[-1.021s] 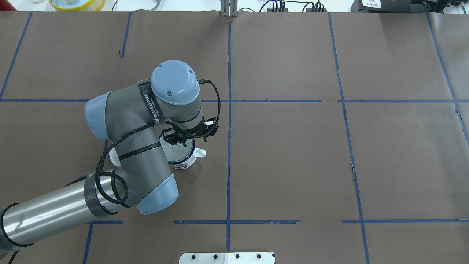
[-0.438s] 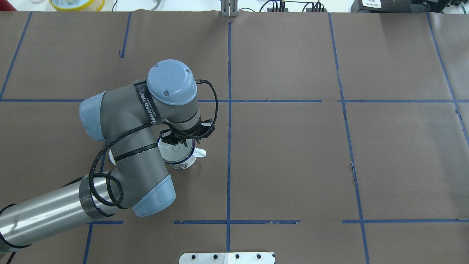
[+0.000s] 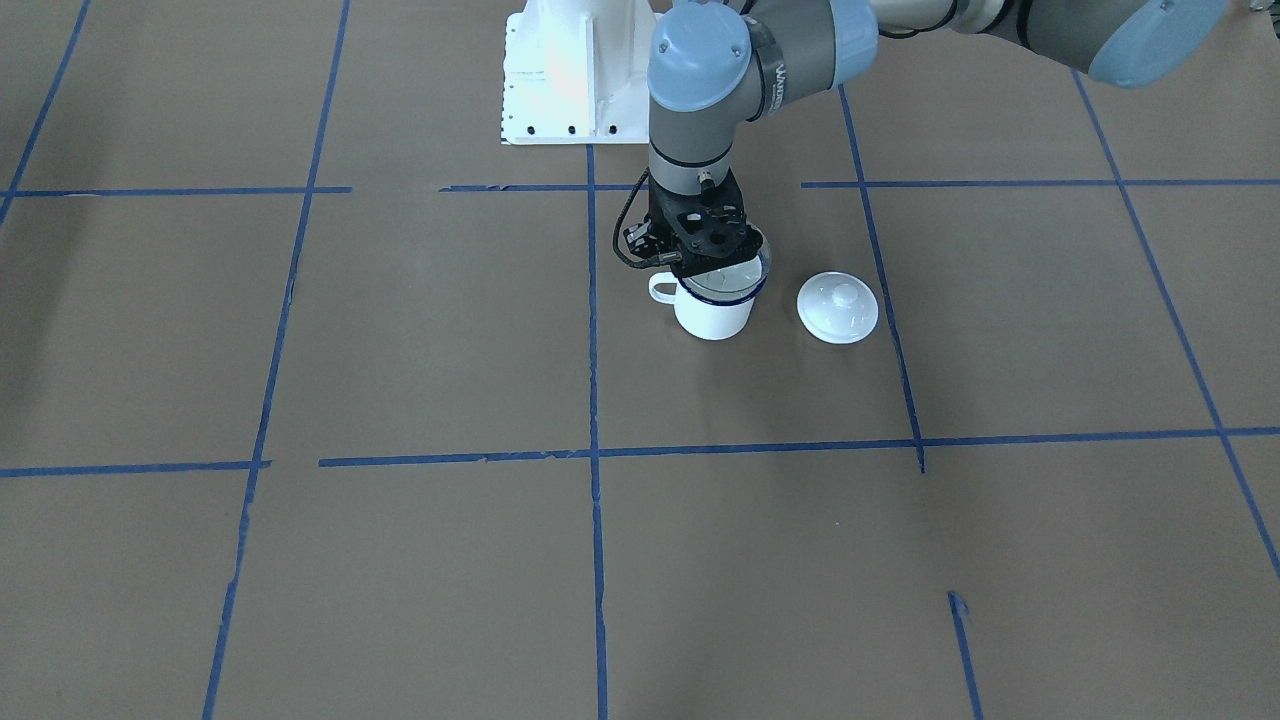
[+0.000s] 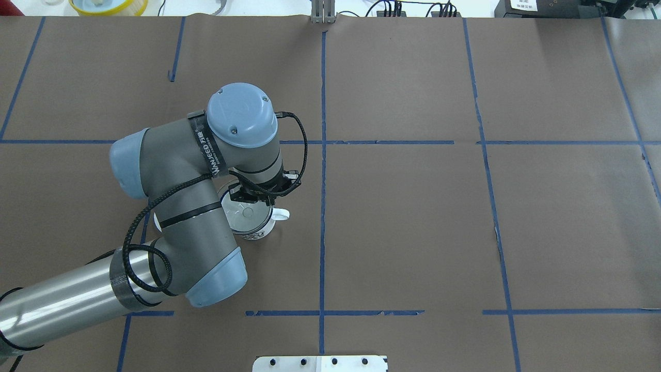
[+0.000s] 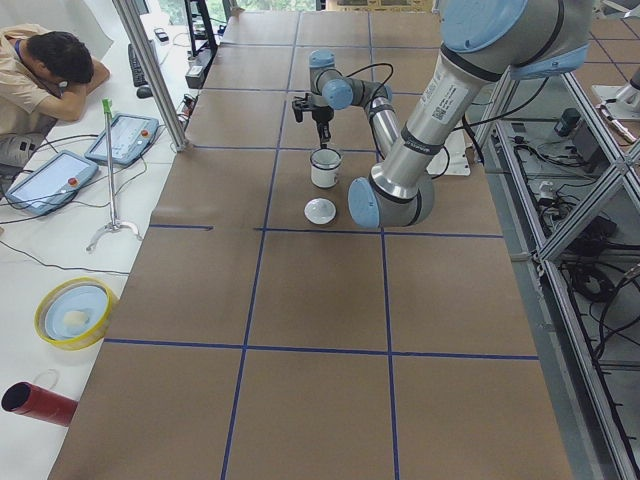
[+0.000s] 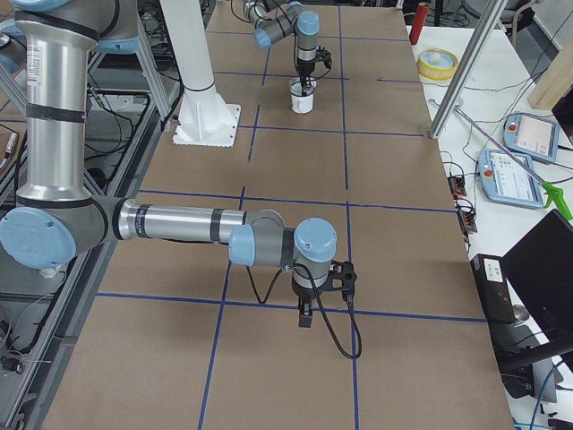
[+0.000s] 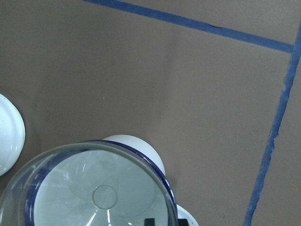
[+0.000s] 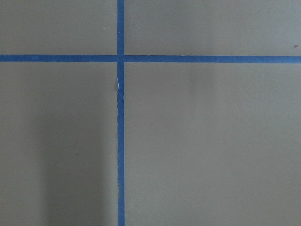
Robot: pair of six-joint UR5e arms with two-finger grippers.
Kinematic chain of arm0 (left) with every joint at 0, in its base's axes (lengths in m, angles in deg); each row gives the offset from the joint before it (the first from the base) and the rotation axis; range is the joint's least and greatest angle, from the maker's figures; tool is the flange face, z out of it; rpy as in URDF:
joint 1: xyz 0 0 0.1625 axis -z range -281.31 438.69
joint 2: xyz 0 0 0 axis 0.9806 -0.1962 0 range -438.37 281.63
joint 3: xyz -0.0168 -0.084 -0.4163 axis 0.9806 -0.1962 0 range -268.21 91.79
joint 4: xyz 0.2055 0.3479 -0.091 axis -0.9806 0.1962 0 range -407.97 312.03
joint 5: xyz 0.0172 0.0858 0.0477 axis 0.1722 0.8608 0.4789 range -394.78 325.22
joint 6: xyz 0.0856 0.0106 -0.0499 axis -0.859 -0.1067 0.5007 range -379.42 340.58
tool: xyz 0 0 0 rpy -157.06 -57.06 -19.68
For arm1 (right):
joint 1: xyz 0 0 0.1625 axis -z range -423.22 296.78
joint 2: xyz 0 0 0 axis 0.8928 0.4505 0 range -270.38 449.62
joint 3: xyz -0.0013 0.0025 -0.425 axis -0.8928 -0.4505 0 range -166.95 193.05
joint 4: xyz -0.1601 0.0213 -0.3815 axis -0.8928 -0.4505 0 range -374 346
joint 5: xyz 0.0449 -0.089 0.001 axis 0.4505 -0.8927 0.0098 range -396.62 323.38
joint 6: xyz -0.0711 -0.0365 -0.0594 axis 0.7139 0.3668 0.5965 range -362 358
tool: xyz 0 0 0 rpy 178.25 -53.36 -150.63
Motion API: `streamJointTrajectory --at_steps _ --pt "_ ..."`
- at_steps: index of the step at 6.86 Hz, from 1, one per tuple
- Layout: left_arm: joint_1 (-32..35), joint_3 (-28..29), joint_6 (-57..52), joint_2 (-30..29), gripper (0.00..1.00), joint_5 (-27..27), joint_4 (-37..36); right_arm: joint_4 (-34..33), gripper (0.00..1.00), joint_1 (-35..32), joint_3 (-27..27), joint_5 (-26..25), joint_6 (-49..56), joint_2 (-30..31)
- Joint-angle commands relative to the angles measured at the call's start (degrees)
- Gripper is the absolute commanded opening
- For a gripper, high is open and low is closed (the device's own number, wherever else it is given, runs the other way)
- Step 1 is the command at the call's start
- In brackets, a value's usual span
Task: Remove funnel from cup
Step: 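Close the left gripper on the funnel stem inside the mug, then lift the glass funnel out of the mug with the left gripper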
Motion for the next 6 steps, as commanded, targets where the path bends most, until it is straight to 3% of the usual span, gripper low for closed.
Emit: streamJointTrajectory --at_steps 1,4,5,6 --pt "1.09 -7.80 -2.51 -0.43 0.00 0.07 -6.33 0.00 1.00 0.00 0.00 0.00 0.00 0.00" --pt "10.93 -13.81 0.37 -2.11 0.00 0.24 -6.01 0.00 1.00 0.00 0.00 0.00 0.00 0.00" --pt "11.29 -13.64 10.22 -1.67 0.00 5.90 -1.04 0.00 1.00 0.00 0.00 0.00 0.00 0.00" --pt "11.56 -12.95 18.67 1.20 0.00 11.44 10.15 0.00 1.00 0.00 0.00 0.00 0.00 0.00"
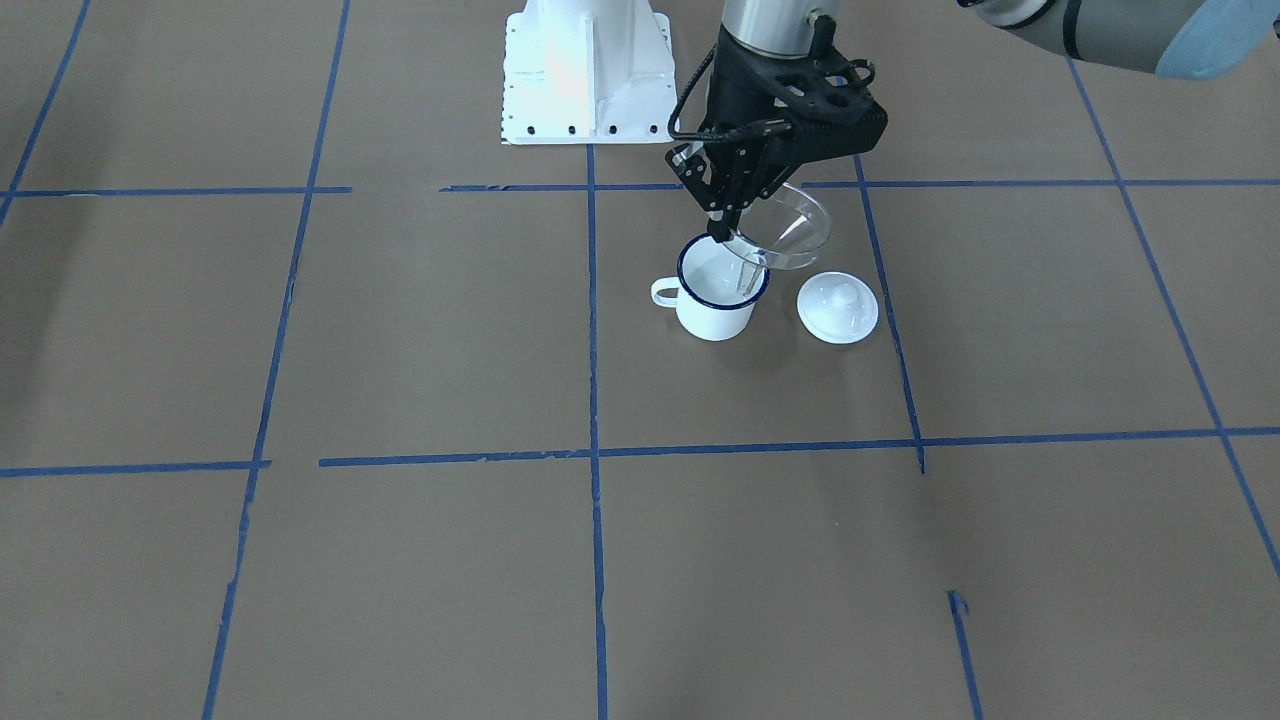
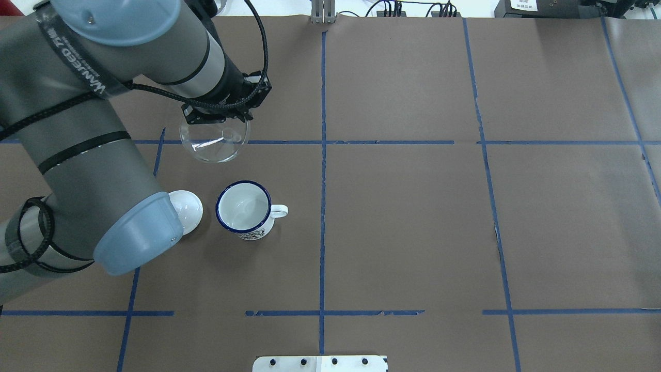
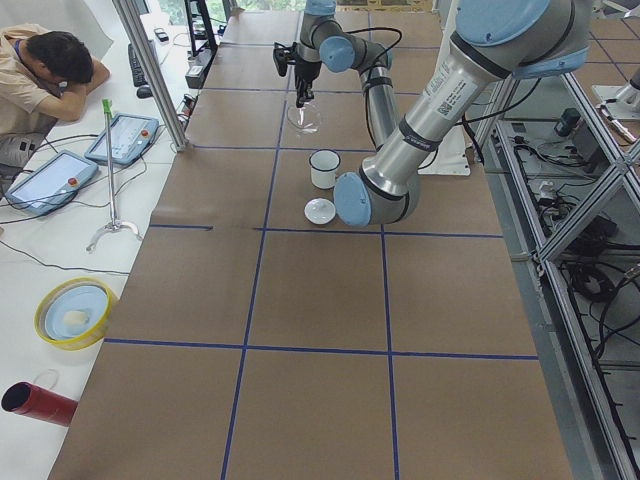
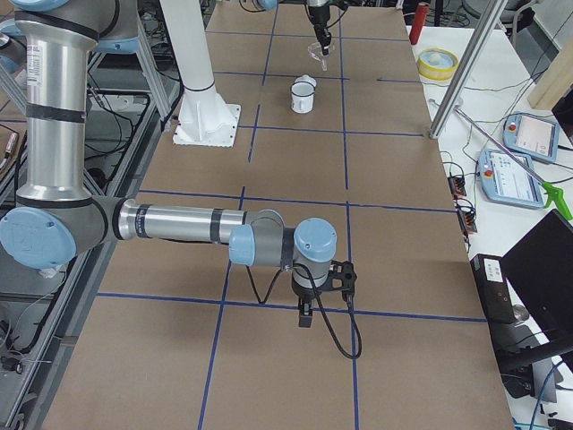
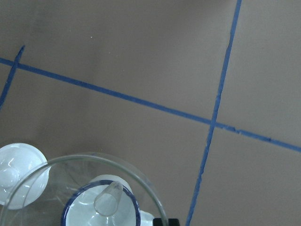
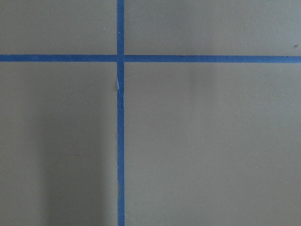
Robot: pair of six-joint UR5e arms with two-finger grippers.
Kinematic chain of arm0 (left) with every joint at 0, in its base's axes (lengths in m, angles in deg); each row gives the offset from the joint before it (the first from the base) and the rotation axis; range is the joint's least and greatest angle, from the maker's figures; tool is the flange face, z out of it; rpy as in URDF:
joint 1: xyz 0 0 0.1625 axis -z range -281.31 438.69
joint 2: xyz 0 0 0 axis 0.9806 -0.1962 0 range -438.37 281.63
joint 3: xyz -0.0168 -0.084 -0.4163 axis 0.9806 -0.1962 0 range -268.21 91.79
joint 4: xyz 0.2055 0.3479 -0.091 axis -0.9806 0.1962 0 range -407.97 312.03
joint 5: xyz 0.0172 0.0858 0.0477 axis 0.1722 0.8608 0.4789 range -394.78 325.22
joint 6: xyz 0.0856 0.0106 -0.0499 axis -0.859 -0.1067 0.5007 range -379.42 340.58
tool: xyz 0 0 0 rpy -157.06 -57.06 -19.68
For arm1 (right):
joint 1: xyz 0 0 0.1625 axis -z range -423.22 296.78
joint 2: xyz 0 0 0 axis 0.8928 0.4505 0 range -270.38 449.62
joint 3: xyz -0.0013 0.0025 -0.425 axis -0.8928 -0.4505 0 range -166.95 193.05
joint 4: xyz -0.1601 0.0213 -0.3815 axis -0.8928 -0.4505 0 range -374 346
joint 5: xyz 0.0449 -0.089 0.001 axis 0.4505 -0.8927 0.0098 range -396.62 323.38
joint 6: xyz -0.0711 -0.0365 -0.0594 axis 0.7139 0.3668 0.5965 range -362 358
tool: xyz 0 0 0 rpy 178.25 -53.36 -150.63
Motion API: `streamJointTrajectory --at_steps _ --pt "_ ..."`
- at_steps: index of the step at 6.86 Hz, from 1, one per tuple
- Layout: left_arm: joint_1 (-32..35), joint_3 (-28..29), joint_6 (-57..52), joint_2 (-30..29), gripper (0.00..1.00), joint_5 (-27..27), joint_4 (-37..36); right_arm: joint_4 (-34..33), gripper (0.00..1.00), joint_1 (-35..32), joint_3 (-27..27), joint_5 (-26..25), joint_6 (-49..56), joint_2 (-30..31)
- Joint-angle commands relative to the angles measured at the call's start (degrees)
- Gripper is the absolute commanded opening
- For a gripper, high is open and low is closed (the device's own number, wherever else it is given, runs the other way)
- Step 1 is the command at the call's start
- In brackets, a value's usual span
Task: Remove funnel from cup
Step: 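Lift the glass funnel out of the mug with the left gripper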
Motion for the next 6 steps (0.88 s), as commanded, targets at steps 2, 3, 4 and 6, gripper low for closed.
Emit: streamJointTrajectory --at_steps 2,3,4,6 --pt "1.16 7.78 23.84 6.13 0.00 15.33 29.44 0.00 1.00 0.00 0.00 0.00 0.00 0.00" --pt "1.25 13.66 28.78 6.75 0.00 17.83 36.32 0.00 1.00 0.00 0.00 0.00 0.00 0.00" --pt "1.77 19.11 33.96 7.36 0.00 20.55 42.30 0.00 1.00 0.00 0.00 0.00 0.00 0.00" --pt "2.91 31.50 38.23 7.37 0.00 22.33 52.15 0.00 1.00 0.00 0.00 0.00 0.00 0.00"
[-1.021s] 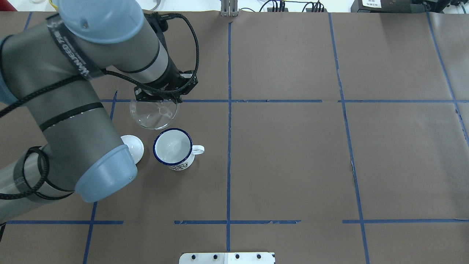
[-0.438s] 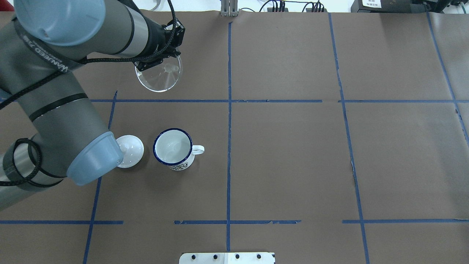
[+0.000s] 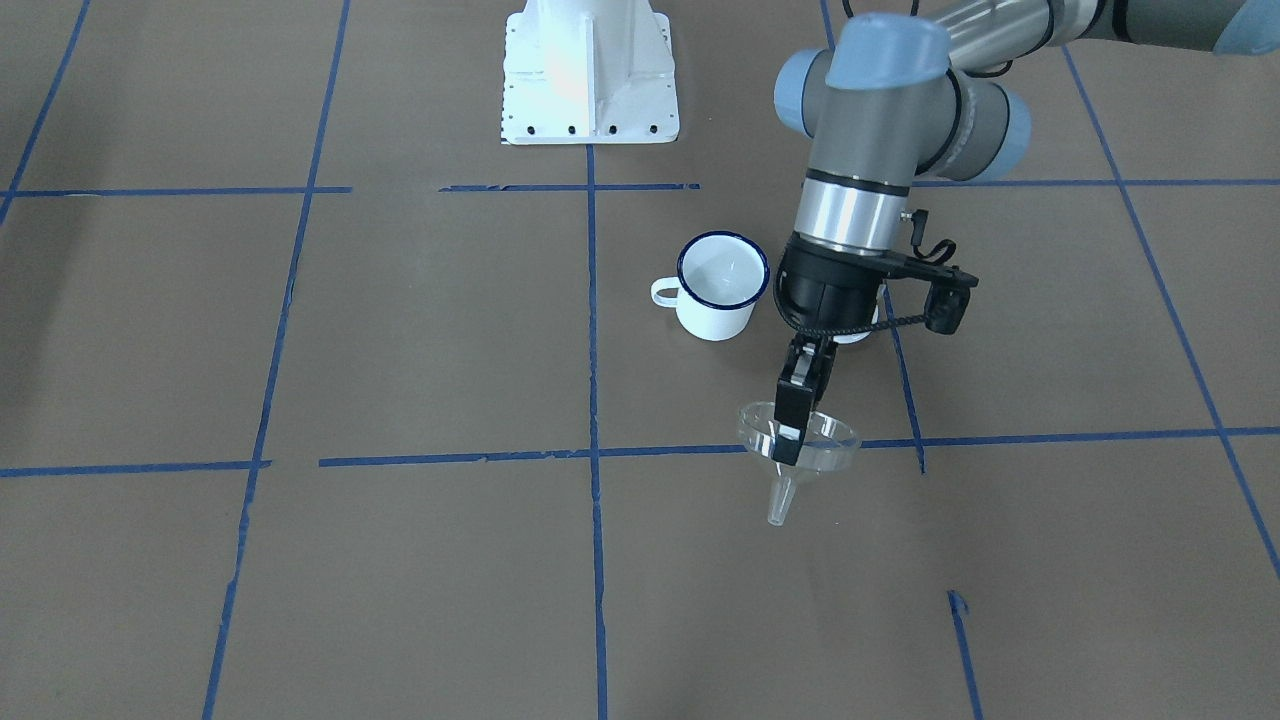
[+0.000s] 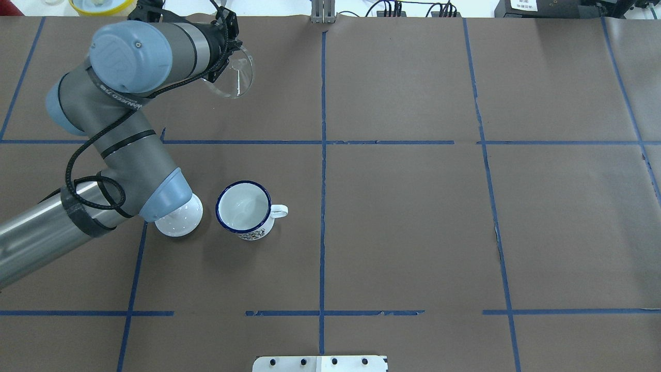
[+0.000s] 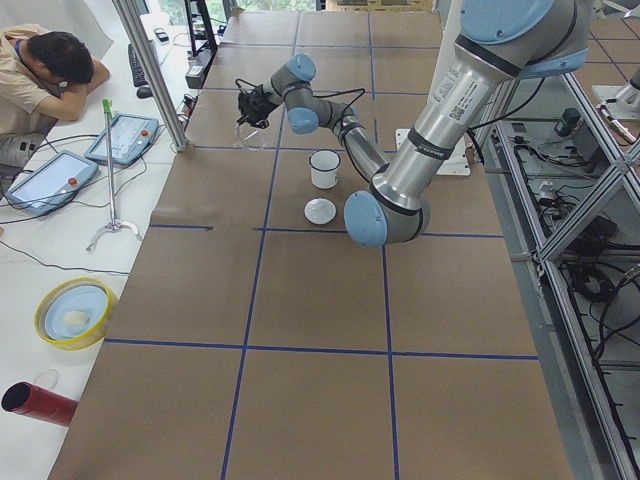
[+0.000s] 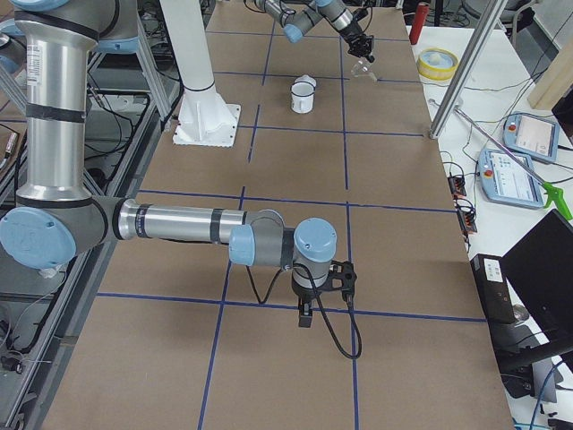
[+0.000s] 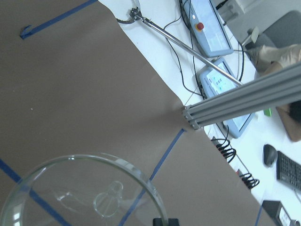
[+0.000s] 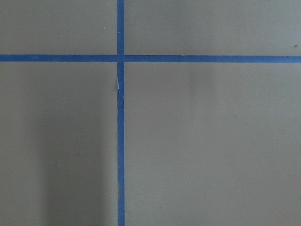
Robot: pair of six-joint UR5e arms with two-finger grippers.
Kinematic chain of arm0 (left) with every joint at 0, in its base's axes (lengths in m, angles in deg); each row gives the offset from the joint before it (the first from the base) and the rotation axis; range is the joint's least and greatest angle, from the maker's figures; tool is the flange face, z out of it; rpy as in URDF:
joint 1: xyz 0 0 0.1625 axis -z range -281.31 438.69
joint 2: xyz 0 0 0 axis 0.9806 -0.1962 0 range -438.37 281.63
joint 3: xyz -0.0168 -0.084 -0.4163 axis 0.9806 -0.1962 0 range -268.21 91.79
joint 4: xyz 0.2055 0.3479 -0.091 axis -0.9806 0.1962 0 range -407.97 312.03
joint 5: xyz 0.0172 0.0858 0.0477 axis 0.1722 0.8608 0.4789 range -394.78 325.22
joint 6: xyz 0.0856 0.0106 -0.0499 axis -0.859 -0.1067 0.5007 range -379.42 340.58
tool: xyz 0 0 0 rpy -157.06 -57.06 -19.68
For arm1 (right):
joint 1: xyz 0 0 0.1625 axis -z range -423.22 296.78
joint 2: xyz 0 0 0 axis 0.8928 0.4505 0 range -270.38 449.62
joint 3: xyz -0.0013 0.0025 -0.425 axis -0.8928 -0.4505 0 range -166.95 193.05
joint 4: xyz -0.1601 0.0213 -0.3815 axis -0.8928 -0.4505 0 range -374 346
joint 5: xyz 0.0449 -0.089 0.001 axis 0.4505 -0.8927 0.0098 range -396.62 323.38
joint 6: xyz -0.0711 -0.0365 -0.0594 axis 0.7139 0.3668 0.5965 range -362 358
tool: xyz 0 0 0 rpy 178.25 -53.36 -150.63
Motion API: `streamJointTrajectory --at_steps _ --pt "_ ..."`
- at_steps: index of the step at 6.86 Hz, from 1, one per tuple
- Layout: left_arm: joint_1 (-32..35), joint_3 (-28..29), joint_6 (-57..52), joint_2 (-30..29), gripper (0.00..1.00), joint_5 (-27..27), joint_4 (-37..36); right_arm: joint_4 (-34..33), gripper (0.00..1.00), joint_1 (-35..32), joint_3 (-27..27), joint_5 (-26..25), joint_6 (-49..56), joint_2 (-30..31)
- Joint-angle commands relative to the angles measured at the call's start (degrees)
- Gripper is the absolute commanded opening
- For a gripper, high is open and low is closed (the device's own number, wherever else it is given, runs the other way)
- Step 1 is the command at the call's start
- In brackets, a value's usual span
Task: Remove funnel from cup
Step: 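Lift the glass funnel out of the mug with the left gripper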
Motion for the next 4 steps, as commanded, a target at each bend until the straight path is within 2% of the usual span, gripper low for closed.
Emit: streamJointTrajectory --at_steps 1,3,4 --pt "1.40 12.75 3.57 0.10 0.00 1.04 11.57 0.00 1.00 0.00 0.00 0.00 0.00 0.00" --pt "1.15 22.08 4.46 0.10 0.00 3.40 22.29 0.00 1.00 0.00 0.00 0.00 0.00 0.00" --pt "0.97 24.13 4.46 0.10 0.00 4.28 24.69 0.00 1.00 0.00 0.00 0.00 0.00 0.00"
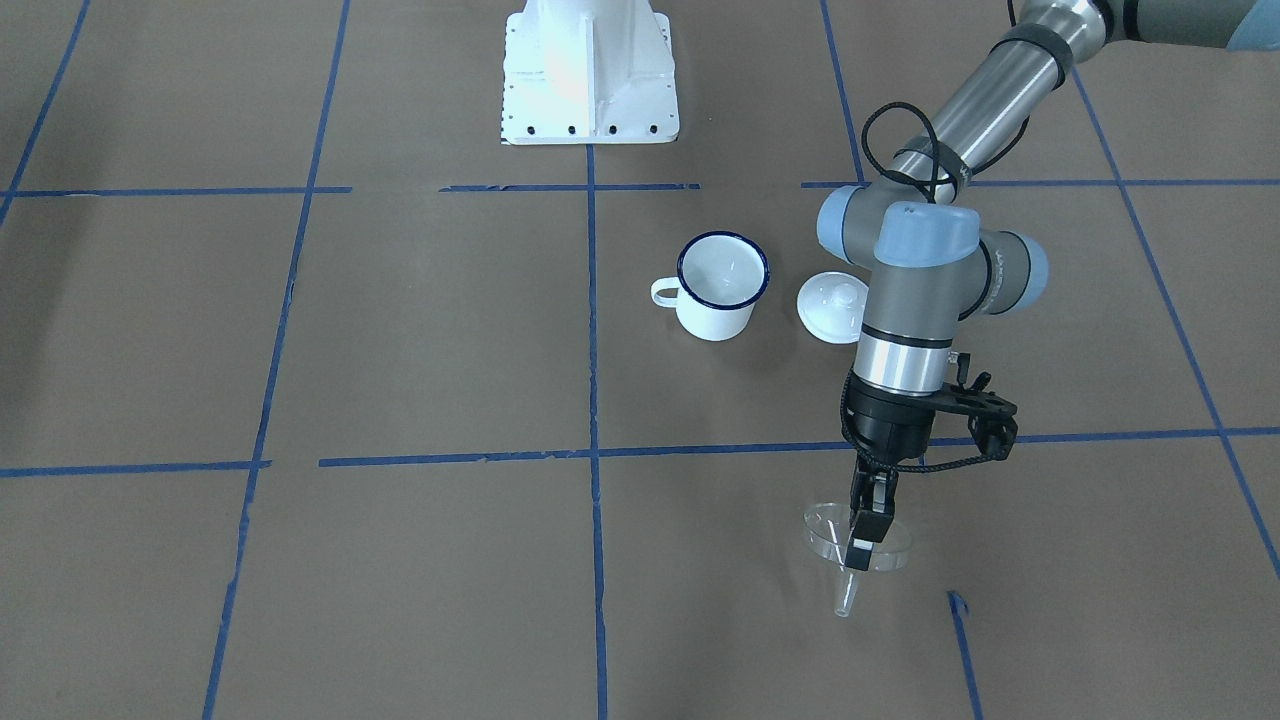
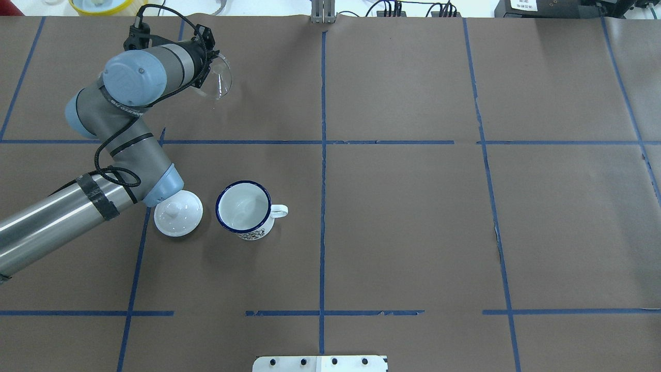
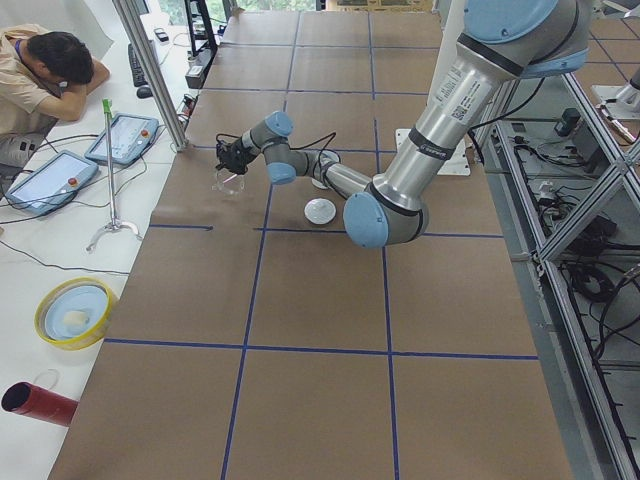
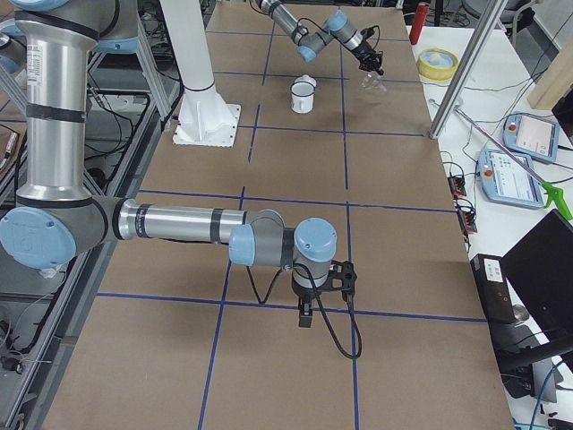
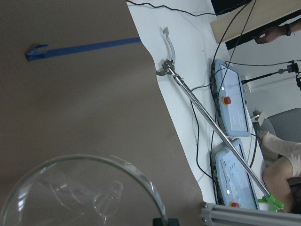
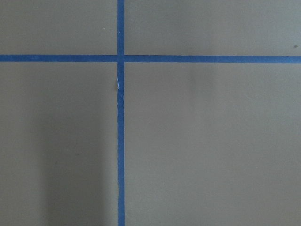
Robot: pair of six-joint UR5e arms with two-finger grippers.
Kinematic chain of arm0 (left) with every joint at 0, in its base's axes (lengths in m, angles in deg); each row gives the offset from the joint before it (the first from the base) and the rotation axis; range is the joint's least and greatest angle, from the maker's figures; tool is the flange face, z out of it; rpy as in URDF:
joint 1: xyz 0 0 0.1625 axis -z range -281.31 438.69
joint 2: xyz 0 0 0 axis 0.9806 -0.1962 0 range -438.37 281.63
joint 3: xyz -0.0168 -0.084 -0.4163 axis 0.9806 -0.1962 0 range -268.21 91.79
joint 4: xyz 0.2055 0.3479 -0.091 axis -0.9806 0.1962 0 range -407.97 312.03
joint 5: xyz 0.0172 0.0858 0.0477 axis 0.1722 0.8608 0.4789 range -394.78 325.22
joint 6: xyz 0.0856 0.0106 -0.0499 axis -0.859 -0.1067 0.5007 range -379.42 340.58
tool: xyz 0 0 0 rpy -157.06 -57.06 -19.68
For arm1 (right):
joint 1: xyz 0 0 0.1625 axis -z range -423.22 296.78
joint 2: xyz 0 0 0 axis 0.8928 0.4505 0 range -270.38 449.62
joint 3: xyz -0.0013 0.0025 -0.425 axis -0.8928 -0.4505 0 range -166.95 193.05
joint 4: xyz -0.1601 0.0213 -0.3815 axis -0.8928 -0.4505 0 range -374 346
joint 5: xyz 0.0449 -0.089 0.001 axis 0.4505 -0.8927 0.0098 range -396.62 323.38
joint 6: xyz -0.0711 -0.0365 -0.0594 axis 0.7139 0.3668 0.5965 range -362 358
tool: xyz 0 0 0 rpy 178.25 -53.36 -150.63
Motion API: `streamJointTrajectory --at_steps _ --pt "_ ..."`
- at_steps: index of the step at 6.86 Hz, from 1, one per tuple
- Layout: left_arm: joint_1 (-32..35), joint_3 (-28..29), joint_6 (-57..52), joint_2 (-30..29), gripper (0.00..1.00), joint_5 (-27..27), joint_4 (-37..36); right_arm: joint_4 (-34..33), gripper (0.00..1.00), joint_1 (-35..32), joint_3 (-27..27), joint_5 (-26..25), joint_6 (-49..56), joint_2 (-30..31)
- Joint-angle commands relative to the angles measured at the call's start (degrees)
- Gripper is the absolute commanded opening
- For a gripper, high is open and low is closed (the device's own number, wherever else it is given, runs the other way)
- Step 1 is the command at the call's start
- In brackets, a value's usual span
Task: Remove funnel from cup
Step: 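Lift the glass funnel out of the mug with the left gripper, then carry the funnel farther from the robot and set it on the table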
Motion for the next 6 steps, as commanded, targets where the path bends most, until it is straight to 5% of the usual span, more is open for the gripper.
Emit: streamJointTrajectory --at_steps 1,2,5,6 --pt "-0.33 3.70 0.15 0.00 0.00 1.51 4.26 0.00 1.00 0.00 0.00 0.00 0.00 0.00" --pt "-0.42 3.70 0.15 0.00 0.00 1.51 4.27 0.00 1.00 0.00 0.00 0.00 0.00 0.00" --pt "-1.03 3.79 -0.64 0.00 0.26 2.92 4.27 0.00 1.00 0.00 0.00 0.00 0.00 0.00" --pt "-1.04 3.79 -0.99 0.00 0.46 2.92 4.18 0.00 1.00 0.00 0.00 0.00 0.00 0.00"
